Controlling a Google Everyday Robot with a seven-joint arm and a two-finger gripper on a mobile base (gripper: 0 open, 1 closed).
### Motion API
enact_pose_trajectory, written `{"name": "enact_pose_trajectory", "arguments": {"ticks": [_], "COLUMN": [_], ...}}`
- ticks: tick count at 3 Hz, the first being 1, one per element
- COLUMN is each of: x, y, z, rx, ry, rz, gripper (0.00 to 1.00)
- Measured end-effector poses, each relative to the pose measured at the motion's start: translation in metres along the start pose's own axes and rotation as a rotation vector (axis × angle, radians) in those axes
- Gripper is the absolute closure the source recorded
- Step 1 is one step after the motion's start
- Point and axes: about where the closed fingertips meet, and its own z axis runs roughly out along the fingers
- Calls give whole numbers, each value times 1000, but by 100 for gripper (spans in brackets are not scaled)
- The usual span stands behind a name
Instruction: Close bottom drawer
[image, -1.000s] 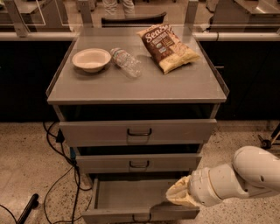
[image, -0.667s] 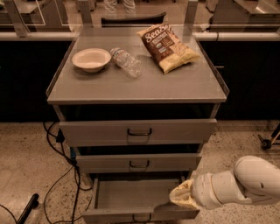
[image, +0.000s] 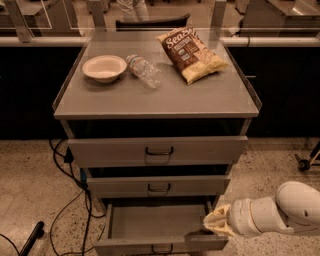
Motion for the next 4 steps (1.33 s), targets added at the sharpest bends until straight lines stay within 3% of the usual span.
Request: {"name": "enact_pose_trajectory", "arguments": {"ticks": [2, 4], "x": [47, 114], "y": [15, 19], "z": [96, 161], "rx": [-90, -97], "ry": [-22, -36], "rz": [64, 80], "gripper": [100, 100]}}
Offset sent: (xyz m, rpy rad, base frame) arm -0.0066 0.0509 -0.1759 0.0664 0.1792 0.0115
